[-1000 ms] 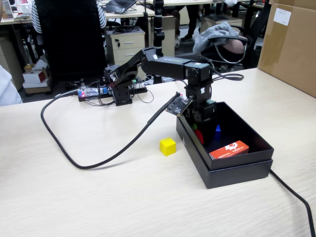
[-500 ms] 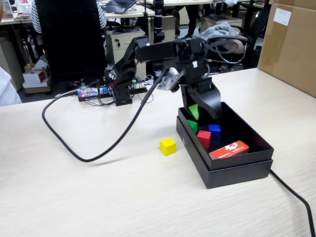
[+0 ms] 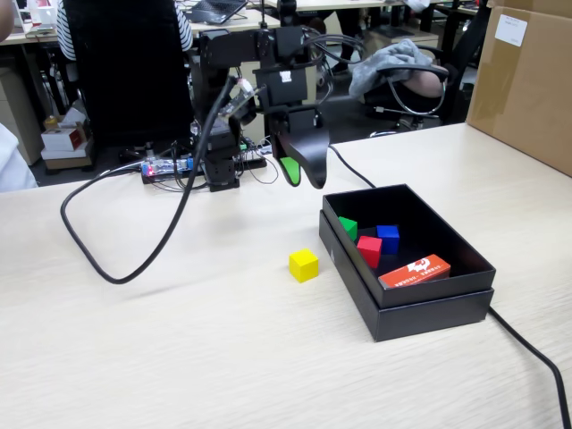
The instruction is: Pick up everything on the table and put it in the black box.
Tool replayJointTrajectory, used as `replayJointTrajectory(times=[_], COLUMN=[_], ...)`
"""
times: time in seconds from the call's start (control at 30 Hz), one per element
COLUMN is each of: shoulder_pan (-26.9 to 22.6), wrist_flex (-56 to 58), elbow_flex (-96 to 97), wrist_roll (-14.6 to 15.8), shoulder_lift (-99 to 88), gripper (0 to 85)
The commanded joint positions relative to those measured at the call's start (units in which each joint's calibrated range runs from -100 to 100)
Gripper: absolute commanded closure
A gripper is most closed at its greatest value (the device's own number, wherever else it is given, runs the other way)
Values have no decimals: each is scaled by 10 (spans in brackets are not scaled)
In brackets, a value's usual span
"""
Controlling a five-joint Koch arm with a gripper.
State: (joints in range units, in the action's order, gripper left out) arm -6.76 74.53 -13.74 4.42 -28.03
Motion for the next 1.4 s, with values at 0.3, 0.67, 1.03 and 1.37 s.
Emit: replayJointTrajectory(times=[0.3,0.67,1.03,1.37], shoulder_pan=[15,15,15,14], wrist_flex=[-17,-17,-16,-14], elbow_flex=[-27,-135,-201,-222], wrist_roll=[-1,-1,-2,-3], shoulder_lift=[69,288,436,475], gripper=[355,359,375,426])
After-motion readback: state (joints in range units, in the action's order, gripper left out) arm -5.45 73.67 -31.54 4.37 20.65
